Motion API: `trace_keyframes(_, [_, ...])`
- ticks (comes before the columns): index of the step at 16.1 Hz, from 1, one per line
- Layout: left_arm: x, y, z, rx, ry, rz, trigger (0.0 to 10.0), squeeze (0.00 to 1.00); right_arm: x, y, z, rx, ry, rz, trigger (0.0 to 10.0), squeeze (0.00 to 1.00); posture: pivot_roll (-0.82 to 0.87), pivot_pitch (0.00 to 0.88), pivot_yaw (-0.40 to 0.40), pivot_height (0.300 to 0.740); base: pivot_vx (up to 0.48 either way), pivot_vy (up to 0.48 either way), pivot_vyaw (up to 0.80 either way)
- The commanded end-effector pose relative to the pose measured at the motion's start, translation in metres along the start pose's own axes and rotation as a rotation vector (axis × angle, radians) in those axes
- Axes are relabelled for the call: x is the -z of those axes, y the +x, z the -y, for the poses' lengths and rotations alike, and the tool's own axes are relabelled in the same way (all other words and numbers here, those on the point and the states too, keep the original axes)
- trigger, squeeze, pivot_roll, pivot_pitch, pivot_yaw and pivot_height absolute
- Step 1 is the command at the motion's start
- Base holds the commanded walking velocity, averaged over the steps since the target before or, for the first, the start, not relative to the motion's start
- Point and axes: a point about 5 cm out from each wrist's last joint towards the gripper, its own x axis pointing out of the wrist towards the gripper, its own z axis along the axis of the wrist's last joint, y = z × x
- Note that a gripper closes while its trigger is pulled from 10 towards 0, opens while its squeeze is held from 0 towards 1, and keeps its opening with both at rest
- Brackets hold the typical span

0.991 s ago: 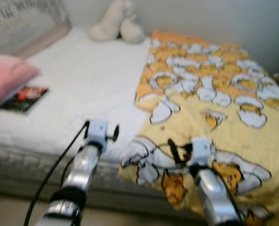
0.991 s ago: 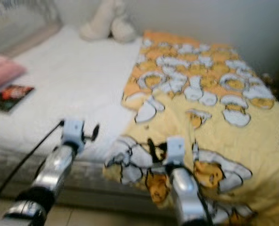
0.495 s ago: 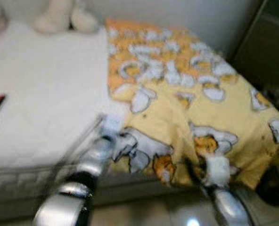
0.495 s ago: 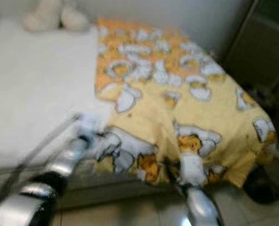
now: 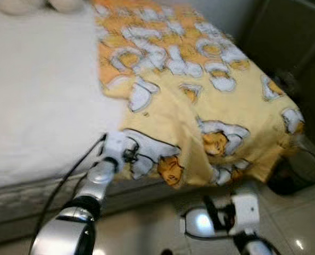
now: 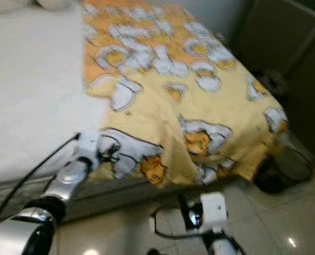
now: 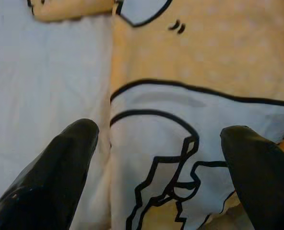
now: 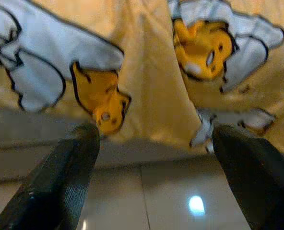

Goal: Clean up the room

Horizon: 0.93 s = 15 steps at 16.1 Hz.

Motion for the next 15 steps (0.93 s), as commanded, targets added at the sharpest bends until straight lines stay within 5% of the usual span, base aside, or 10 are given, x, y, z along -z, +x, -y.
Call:
trace_keyframes(1, [-0.006,0.003,0.007,-0.006,0.038,0.024,10.0,0.00,-0.008,-0.008,0.000,-0.013,-0.030,0.017,10.0,0.00,-0.18,0.277,-0.124,0.731,0.000,0.000,0.00])
trace_keyframes(5, [-0.013,0.005,-0.008,-0.155,0.024,0.023,10.0,0.00,-0.008,-0.060,-0.005,-0.027,-0.048,-0.069,10.0,0.00,-0.27,0.387,-0.188,0.731,0.000,0.000,0.00])
trace_keyframes(8, [-0.007,0.003,-0.017,-0.211,0.071,-0.012,10.0,0.00,-0.008,-0.080,-0.004,-0.017,-0.045,-0.127,10.0,0.00,-0.30,0.424,-0.203,0.731,0.000,0.000,0.00])
trace_keyframes(12, [0.000,-0.003,-0.045,-0.369,0.100,-0.048,10.0,0.00,-0.007,-0.094,-0.002,-0.005,-0.042,-0.178,10.0,0.00,-0.31,0.427,-0.209,0.731,0.000,0.000,0.00])
trace_keyframes(15, [-0.010,-0.004,-0.053,-0.411,0.083,0.022,10.0,0.00,-0.008,-0.092,-0.003,-0.005,-0.043,-0.182,10.0,0.00,-0.30,0.419,-0.199,0.731,0.000,0.000,0.00])
